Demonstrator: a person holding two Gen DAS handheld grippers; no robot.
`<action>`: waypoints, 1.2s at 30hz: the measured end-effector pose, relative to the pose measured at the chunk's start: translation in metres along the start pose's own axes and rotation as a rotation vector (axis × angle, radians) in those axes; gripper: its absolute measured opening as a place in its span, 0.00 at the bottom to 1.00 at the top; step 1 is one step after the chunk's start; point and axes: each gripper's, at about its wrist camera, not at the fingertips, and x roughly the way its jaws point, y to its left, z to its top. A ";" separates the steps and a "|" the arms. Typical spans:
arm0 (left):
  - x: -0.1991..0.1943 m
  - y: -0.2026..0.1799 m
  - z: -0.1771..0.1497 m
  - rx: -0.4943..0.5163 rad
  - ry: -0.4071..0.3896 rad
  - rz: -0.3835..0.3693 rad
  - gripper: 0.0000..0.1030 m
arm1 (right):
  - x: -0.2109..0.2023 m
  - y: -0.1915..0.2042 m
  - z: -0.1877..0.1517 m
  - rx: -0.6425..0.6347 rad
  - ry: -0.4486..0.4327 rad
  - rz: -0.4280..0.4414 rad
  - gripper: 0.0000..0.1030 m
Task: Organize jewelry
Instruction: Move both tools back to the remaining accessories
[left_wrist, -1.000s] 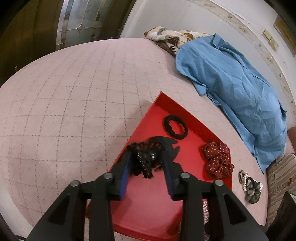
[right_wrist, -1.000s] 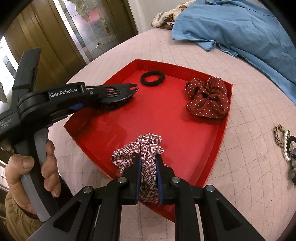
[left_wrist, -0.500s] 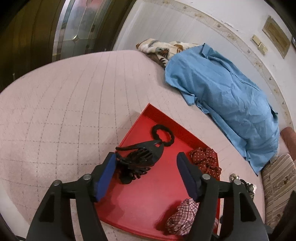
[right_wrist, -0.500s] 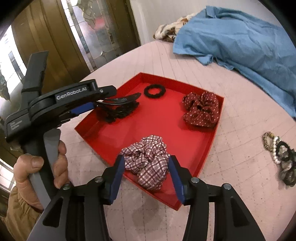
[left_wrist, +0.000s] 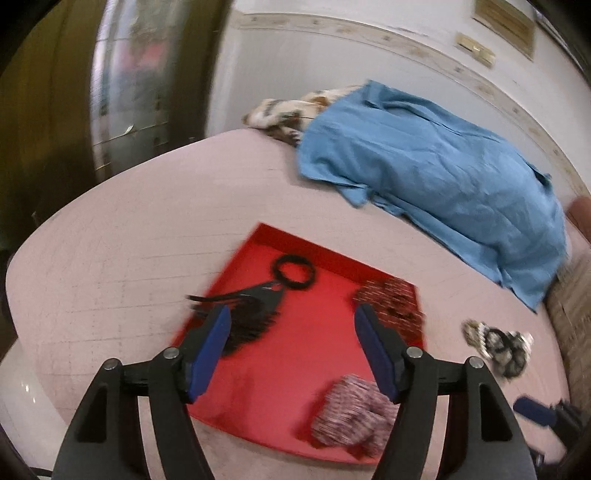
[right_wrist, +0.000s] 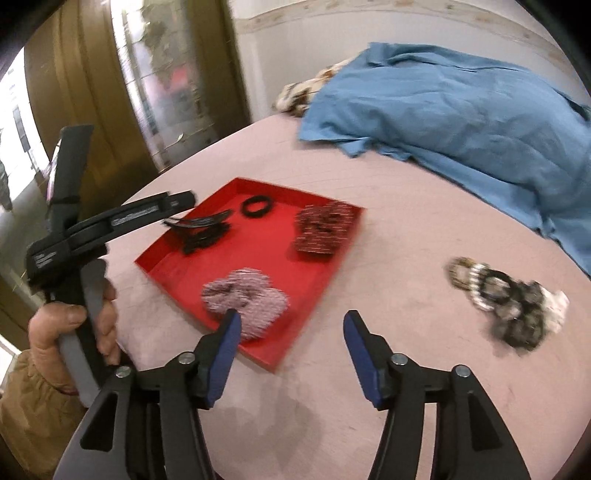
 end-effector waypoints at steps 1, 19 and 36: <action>-0.004 -0.008 0.000 0.019 0.003 -0.011 0.68 | -0.006 -0.010 -0.003 0.015 -0.008 -0.016 0.63; -0.009 -0.179 -0.033 0.247 0.210 -0.276 0.73 | -0.086 -0.230 -0.085 0.433 -0.055 -0.279 0.64; 0.095 -0.335 -0.091 0.332 0.399 -0.407 0.72 | -0.031 -0.346 -0.070 0.590 -0.138 -0.177 0.64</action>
